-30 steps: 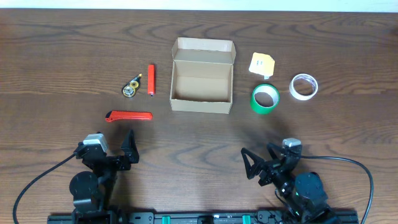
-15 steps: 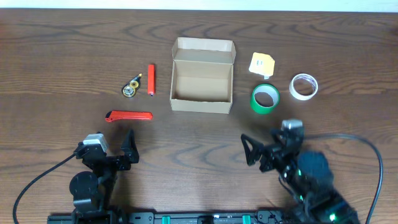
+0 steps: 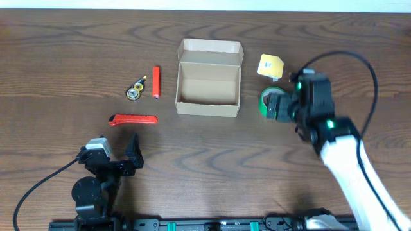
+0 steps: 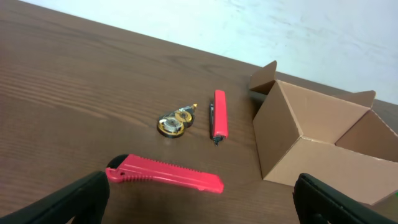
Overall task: Pack container
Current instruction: 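Reach the right gripper to the green tape roll and grasp it, then carry the green tape with the right gripper into the box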
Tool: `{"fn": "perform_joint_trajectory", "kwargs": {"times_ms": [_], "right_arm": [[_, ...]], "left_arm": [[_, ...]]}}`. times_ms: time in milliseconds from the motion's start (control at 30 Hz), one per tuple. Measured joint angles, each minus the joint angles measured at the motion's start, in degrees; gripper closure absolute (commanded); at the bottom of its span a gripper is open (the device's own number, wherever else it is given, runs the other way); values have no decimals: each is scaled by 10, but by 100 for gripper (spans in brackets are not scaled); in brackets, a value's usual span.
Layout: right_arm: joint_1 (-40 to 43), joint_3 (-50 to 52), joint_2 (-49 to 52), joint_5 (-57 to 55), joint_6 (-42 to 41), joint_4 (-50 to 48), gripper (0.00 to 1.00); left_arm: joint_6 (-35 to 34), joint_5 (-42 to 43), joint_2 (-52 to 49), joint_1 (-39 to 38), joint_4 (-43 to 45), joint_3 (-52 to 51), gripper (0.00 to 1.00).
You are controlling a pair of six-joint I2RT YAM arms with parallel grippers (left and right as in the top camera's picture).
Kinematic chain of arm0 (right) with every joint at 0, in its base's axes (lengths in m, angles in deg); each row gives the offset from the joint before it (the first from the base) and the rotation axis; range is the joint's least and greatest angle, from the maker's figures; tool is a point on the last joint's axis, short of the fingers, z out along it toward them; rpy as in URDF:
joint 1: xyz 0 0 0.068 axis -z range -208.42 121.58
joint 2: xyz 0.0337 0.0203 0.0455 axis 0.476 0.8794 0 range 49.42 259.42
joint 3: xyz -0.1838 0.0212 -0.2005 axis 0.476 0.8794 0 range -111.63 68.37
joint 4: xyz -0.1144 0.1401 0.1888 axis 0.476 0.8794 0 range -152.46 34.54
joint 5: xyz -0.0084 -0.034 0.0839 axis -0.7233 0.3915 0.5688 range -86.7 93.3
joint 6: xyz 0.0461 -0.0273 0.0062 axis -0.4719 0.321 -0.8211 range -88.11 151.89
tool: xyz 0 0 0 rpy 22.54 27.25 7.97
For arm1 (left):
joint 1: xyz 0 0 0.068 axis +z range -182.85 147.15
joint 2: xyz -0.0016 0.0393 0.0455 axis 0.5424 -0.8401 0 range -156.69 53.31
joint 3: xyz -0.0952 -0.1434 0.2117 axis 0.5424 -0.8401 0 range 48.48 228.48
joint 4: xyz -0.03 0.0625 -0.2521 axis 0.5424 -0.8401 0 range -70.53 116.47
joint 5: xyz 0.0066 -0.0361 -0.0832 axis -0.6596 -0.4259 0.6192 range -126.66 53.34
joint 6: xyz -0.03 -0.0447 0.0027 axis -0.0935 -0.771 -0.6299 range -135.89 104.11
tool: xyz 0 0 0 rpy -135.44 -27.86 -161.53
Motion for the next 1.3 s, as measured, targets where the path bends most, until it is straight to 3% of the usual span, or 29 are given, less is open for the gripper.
{"fn": "perform_joint_trajectory", "kwargs": {"times_ms": [267,333,367,400,467,500,700,867,1067,1300], "right_arm": [[50,-47,193,-5,52,-57,3],[53,-47,224,-5,58,-75,10],[56,-47,242,-5,62,-86,20],[57,-47,256,-4,65,-94,39],[59,-47,279,-4,67,-106,91],[60,-47,285,-5,67,-109,99],[58,-90,287,-5,71,-71,99],[31,-227,250,-10,71,-2,99],[-59,-393,188,-12,65,17,99],[-167,-413,223,-5,5,38,99]], "left_arm": [[0,0,0,0,0,0,5],[0,0,0,0,0,0,5],[0,0,0,0,0,0,5],[0,0,0,0,0,0,5],[0,0,0,0,0,0,5],[0,0,0,0,0,0,5],[0,0,0,0,0,0,5],[0,0,0,0,0,0,5],[0,0,0,0,0,0,5],[0,0,0,0,0,0,5]]}}
